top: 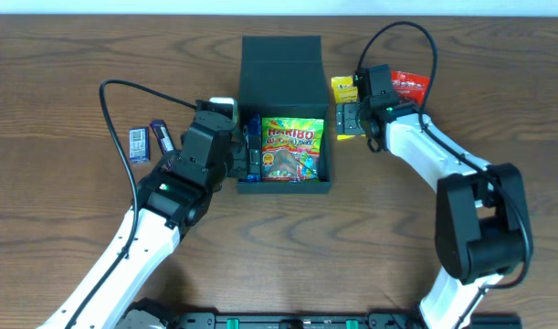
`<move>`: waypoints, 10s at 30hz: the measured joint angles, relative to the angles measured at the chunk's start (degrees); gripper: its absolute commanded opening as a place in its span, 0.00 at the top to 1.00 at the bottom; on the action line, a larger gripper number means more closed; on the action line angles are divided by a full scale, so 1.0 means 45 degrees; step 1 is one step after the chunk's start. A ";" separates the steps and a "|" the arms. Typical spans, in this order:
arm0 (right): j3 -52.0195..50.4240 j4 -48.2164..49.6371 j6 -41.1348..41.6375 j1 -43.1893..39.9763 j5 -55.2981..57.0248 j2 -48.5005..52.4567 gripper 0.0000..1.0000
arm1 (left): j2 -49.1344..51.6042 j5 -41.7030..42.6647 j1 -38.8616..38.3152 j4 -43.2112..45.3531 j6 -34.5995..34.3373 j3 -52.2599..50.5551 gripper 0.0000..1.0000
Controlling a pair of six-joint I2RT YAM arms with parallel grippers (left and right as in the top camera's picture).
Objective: Pack container
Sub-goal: 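Reach right gripper to the yellow Hacks bag and grasp it, then lift the yellow bag and lower it into the box, then open right gripper and move it to the red Hacks bag, then grasp the red Hacks Original bag with the right gripper, then carry the red bag left and push it into the box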
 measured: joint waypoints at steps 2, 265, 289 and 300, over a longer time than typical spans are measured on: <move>0.0000 0.0160 0.0000 0.0000 0.0000 0.0209 0.19 | 0.0000 0.0000 0.0000 -0.0015 0.0000 0.0000 0.05; 0.0058 -0.4158 -1.4358 0.2259 -0.7791 -0.1491 0.99 | -0.6227 -0.2288 0.0000 -0.2754 0.0335 0.0000 0.05; 0.0068 -0.3866 -1.2594 0.2263 -0.7359 -0.3361 0.85 | -0.6227 -0.2288 0.0000 -0.2909 0.0335 0.0000 0.05; 0.0068 -0.5226 -1.1390 0.2263 -0.7427 -0.3803 0.99 | -0.6227 -0.2288 0.0000 -0.2919 0.0335 0.0000 0.05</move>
